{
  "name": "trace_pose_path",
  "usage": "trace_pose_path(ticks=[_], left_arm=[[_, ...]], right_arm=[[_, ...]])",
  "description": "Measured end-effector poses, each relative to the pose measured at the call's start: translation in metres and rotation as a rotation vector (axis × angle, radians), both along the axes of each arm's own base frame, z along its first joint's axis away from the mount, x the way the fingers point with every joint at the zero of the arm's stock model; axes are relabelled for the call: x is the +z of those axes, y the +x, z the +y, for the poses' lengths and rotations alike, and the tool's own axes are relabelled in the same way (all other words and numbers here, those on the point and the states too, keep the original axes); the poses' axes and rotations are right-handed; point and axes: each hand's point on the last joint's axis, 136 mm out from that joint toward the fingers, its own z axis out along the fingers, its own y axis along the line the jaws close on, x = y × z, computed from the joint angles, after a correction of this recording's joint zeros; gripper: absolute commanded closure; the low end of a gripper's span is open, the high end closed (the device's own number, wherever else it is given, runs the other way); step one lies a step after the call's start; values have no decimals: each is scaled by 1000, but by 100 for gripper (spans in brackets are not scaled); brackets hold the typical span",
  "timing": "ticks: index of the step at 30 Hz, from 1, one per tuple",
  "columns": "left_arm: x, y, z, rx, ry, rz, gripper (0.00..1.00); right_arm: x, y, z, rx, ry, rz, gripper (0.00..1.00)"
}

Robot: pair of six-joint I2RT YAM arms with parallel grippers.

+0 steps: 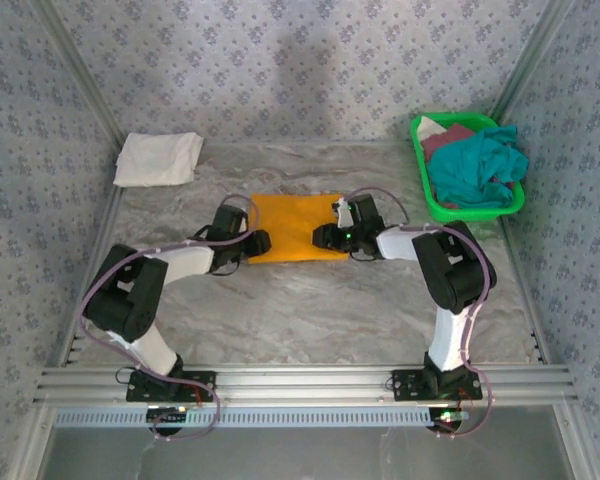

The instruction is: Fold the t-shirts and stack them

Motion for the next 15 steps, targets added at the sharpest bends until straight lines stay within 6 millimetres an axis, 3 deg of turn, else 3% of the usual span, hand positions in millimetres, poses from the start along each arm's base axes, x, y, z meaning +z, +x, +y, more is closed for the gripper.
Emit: trace_pose_path(ticks=[6,10,15], left_arm=[[9,17,37,91,-25,45,29],[19,24,27,60,-5,39,26],[11,26,9,4,53,64,21]], right_arm=[[32,-5,-7,-39,-3,-76,49],[52,-3,-6,-51,-19,-153,48],[46,-6,-6,-50,-47,-164,47]])
